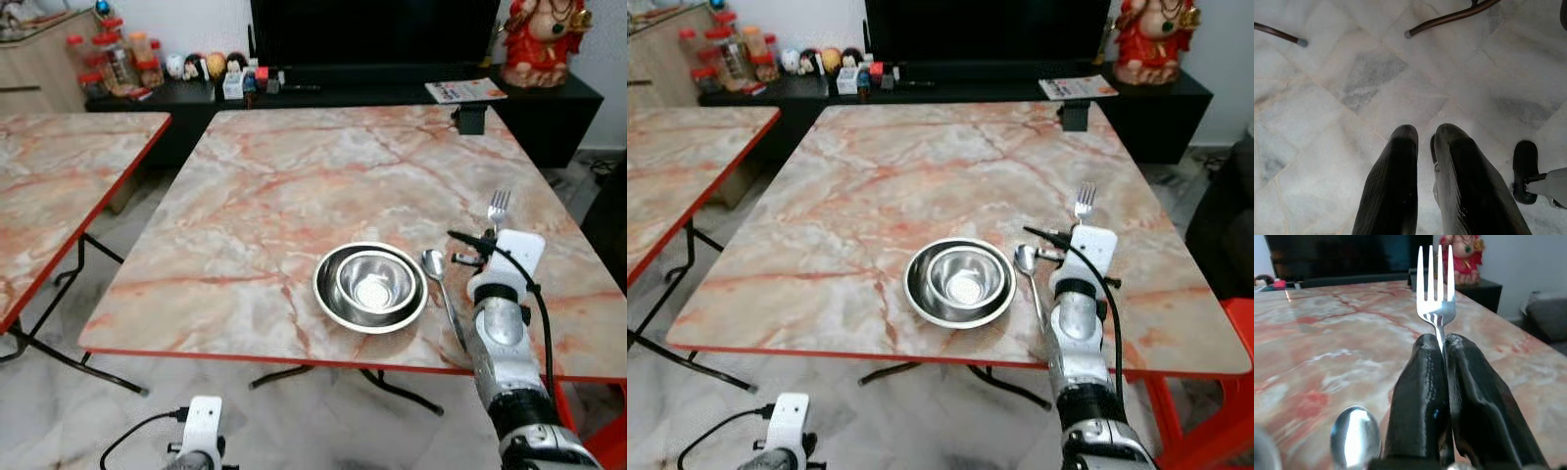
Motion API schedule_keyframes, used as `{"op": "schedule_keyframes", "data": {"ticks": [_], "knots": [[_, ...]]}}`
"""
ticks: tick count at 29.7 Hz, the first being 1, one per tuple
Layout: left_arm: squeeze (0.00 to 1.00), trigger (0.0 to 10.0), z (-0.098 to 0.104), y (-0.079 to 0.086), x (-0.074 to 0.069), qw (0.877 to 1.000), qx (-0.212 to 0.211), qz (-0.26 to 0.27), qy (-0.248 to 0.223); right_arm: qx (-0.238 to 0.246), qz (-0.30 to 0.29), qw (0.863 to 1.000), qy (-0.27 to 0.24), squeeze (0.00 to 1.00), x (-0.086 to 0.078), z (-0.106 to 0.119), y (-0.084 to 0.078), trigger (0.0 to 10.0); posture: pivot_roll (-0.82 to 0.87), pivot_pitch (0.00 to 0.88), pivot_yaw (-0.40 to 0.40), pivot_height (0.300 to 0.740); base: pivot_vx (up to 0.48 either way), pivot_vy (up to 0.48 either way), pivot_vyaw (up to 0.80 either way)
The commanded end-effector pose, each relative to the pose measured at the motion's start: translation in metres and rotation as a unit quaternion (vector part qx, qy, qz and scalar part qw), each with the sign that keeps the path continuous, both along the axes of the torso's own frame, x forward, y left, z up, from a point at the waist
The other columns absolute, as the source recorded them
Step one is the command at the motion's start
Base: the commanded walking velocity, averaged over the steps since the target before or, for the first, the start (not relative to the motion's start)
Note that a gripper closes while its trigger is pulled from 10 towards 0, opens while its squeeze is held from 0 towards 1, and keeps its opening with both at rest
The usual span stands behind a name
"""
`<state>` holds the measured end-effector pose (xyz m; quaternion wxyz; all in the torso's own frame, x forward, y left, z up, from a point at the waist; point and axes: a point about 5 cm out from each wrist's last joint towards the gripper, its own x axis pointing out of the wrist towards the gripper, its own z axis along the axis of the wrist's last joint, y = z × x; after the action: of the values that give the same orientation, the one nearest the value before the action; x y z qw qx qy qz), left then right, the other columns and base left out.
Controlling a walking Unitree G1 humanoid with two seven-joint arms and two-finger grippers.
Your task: Setting the table
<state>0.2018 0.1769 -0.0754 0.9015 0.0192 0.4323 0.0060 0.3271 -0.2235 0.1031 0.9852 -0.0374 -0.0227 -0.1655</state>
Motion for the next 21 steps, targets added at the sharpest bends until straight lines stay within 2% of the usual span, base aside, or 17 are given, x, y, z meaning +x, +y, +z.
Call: {"op": "schedule_keyframes", "data": {"ticks": [1,6,9,13,21], "knots": [[0.00,10.0,-0.002,0.005,-0.004,1.000,0.000,0.006,0.005,-0.018,0.009,1.000,0.012,0.00,-0.008,0.002,-0.005,10.0,-0.13,0.000,0.041,0.740,0.000,0.000,0.00],[0.00,10.0,-0.002,0.004,-0.005,1.000,0.000,0.004,0.007,-0.037,0.014,0.998,0.042,0.00,-0.018,0.000,-0.015,10.0,-0.14,0.000,0.048,0.740,0.000,0.000,0.00],[0.00,10.0,-0.002,0.003,-0.005,1.000,-0.001,-0.002,0.008,-0.056,0.012,0.995,0.079,0.00,-0.026,0.001,-0.034,10.0,-0.14,0.000,0.053,0.740,0.000,0.000,0.00],[0.00,10.0,-0.002,0.001,-0.004,1.000,-0.004,-0.005,0.008,-0.055,0.029,0.991,0.115,0.00,-0.027,0.000,-0.047,10.0,-0.14,0.000,0.058,0.740,0.000,0.000,0.00],[0.00,10.0,-0.003,0.004,-0.006,1.000,-0.002,-0.004,0.011,-0.044,0.075,0.986,0.142,0.00,-0.020,0.001,-0.049,10.0,-0.13,0.000,0.053,0.740,0.000,0.000,0.00]]}}
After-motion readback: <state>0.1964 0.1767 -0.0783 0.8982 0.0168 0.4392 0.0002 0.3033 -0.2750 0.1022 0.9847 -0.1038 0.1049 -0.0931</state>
